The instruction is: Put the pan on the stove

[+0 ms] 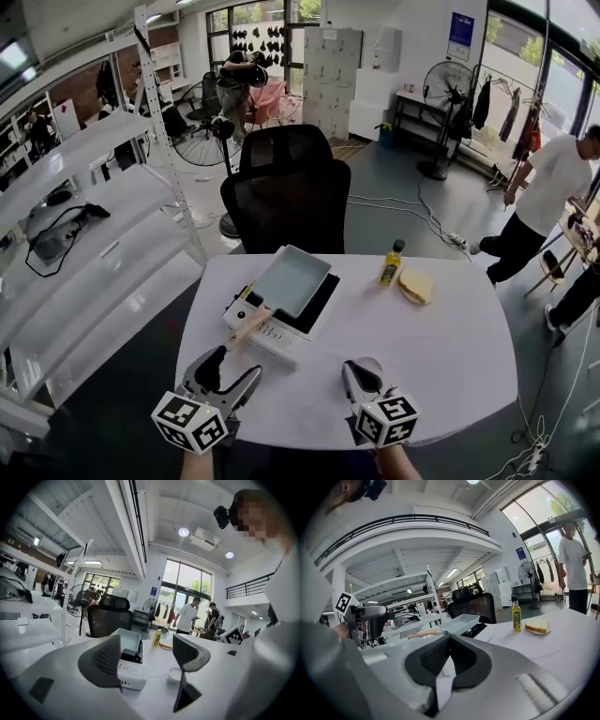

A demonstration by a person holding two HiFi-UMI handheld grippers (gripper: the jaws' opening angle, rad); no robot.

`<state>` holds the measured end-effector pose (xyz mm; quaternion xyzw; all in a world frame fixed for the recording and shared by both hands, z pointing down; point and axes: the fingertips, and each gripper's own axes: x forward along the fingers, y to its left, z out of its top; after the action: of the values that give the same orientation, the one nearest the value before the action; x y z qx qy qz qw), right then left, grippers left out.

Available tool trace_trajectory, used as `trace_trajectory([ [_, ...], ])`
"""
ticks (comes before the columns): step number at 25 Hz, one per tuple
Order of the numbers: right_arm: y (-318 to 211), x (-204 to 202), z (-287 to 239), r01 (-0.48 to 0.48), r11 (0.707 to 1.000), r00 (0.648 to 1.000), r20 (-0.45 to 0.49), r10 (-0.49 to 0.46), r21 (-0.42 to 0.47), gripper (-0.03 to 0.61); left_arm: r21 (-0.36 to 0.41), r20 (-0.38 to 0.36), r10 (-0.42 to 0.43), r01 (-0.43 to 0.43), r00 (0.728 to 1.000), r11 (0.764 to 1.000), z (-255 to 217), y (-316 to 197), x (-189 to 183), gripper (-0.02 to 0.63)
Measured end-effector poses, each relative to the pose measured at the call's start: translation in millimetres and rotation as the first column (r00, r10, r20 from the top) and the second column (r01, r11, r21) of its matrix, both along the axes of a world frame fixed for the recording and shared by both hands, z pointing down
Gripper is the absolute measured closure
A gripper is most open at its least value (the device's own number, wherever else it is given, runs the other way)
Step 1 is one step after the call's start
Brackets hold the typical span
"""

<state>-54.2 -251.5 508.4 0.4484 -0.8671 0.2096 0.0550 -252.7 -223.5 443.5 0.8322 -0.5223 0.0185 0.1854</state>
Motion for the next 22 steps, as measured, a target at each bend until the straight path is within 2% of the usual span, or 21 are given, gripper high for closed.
trace_trajectory([
  [2,10.8,-1.5,-3.0,0.014,1.000,1.000,0.001,-0.014,0.009,0.578,0.008,-0.020,-0.042,0.042,0.999,0.999,8.8,15.1,11.5,0.388],
  [6,30.7,-1.4,-7.6,0.036,0.999,0.999,-0.004,-0.036,0.027,0.578,-0.032,-0.047,-0.086,0.084,0.995,0.996,34.8,42.0,28.5,0.484],
  [9,43.2,2.5,-7.3,0.043,0.998,0.999,-0.014,-0.042,0.035,0.578,-0.043,-0.011,-0.124,0.124,0.992,0.991,50.0,59.0,33.3,0.570],
  [14,62.5,11.7,-1.4,0.053,0.998,0.998,-0.022,-0.053,0.028,0.578,-0.045,0.021,-0.169,0.170,0.985,0.984,64.6,78.6,37.1,0.603],
  [19,76.1,25.3,0.6,0.067,0.997,0.997,-0.042,-0.066,0.034,0.578,-0.064,0.095,-0.155,0.161,0.983,0.985,79.6,89.8,49.2,0.604],
  [22,80.9,33.8,2.1,0.059,0.998,0.997,-0.057,-0.057,0.035,0.578,-0.071,0.101,-0.156,0.164,0.983,0.984,83.5,94.0,53.4,0.604],
])
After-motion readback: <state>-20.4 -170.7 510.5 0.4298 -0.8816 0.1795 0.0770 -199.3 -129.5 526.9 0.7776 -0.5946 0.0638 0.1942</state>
